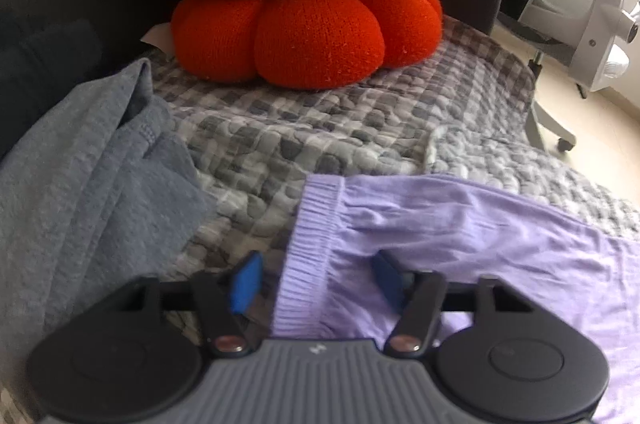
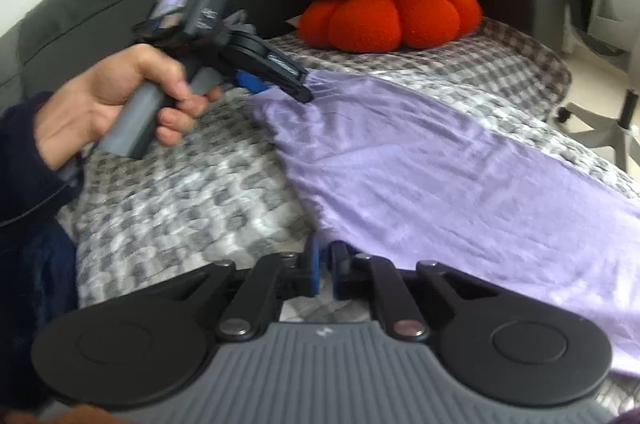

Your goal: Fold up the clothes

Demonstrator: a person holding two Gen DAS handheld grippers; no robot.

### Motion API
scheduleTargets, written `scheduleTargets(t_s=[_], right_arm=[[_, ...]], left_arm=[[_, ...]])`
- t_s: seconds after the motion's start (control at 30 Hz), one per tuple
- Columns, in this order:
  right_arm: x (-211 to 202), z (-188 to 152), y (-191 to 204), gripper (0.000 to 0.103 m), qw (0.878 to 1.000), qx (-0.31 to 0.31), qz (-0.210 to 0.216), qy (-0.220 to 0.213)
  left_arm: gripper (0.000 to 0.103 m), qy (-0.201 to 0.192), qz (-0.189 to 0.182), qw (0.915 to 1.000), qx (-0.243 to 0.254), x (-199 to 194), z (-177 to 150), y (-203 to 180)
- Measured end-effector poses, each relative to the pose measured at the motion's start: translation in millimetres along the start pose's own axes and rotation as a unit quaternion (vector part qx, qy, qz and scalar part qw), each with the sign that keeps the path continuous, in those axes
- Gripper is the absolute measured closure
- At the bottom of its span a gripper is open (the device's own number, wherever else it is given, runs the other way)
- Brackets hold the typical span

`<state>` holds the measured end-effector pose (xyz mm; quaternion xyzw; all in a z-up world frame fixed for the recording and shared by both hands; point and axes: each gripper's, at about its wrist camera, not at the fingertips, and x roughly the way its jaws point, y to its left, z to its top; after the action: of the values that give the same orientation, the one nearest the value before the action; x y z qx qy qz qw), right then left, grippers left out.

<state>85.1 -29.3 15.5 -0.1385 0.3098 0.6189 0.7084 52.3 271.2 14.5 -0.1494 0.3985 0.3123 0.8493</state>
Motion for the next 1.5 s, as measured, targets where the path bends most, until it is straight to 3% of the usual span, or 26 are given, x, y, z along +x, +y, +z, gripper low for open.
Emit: scheduleTargets(t_s=[0.03,0.1,0.3,0.57,0.7,0.8,0.97,1.13,1.2,1.33,1.5], right_arm=[[-2,0,1,0.094,1.000,-0.002,0.007,-0.001],[-5,1,3,0.094,1.000,-0.006,0.019,-0.003],[-7,-1,5,0.095,0.999,-0.013,0.034,0.007],[3,-5,3,0.094,0.999,-0.008,0.019,0.026],[0,-3,4,0.090,1.000,-0.010,0.021,0.020],[0,-2,4,0.090,1.000,-0.012,0.015,0.023],[-10,2,8,0.090,0.999,-0.020,0.026,0.005],[3,-2,10,0.090,0.999,-0.034,0.001,0.036],[7,-3,11,0.090,0.998,-0.037,-0.002,0.043],[4,-2,11,0.090,0.999,-0.038,-0.002,0.037],[9,-4,12,0.090,0.998,-0.038,-0.008,0.042]], left_arm=[[0.079,0.007,-0.003,1.0000,-0.003,2,-1,1],[0.080,0.007,-0.005,0.9999,-0.010,1,0,2],[0.081,-0.019,0.011,0.9997,-0.010,-12,2,4],[0.081,-0.008,0.019,0.9996,-0.018,-4,4,9],[0.075,-0.014,0.024,0.9996,0.004,-6,2,3],[0.073,-0.011,0.001,0.9999,-0.009,-3,3,7],[0.070,-0.010,0.011,0.9999,-0.005,0,3,8],[0.071,-0.017,0.020,0.9996,0.007,-5,4,4],[0.069,-0.029,0.024,0.9992,0.011,-13,6,2],[0.051,-0.076,0.022,0.9967,0.020,-36,7,-1],[0.049,-0.087,0.017,0.9941,0.063,-39,0,-20]])
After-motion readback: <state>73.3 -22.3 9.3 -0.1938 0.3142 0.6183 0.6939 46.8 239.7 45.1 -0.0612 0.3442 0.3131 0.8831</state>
